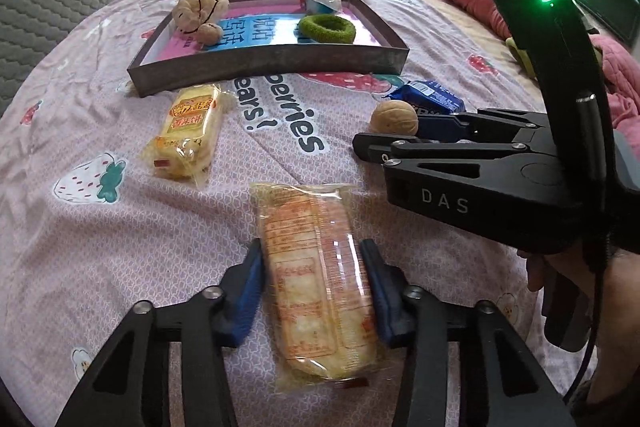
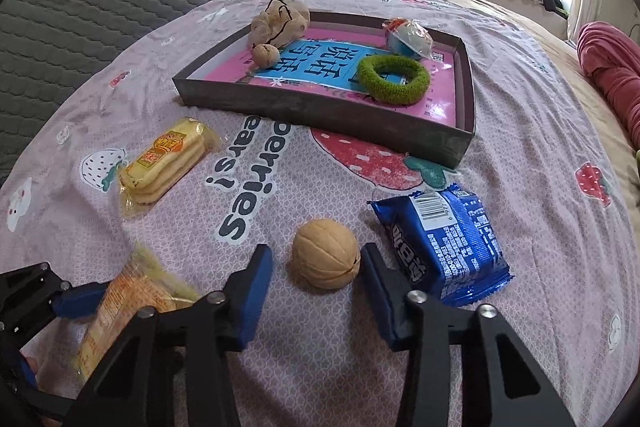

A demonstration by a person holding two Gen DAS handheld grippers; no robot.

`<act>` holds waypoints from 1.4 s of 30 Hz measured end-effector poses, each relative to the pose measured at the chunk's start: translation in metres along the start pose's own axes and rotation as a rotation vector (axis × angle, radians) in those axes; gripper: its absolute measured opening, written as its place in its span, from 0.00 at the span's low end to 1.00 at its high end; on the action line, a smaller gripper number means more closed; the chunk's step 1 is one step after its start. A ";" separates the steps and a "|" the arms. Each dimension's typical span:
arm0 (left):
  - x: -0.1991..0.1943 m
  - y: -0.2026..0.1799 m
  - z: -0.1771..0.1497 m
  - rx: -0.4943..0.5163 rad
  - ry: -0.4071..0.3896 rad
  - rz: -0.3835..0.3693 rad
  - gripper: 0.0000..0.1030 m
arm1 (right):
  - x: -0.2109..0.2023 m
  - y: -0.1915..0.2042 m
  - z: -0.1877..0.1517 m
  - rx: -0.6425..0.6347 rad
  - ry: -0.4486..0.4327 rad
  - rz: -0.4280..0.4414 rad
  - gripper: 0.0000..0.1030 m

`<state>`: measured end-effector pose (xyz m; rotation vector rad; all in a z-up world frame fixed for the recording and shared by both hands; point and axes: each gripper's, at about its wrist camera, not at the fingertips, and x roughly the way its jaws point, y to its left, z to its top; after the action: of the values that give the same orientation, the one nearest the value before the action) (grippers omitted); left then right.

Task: Organize objects
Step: 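Close the left gripper on the wafer pack while the right gripper grasps the walnut, then lift and carry the wafer pack and walnut toward the tray with both grippers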

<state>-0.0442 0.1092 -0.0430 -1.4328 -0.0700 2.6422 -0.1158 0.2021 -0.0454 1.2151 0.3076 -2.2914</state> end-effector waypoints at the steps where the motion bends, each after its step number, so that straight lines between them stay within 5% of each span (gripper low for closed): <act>1: 0.000 0.000 0.000 0.002 -0.001 0.001 0.44 | 0.000 0.001 0.000 -0.005 -0.002 -0.007 0.39; 5: 0.000 0.000 0.000 0.000 0.000 -0.001 0.43 | 0.000 0.006 0.001 -0.031 -0.010 -0.031 0.31; 42: -0.052 0.039 0.036 -0.028 -0.114 0.075 0.39 | -0.055 0.016 0.004 0.013 -0.123 0.088 0.30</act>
<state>-0.0501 0.0639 0.0154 -1.3173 -0.0661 2.7928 -0.0844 0.2058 0.0030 1.0671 0.1909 -2.2827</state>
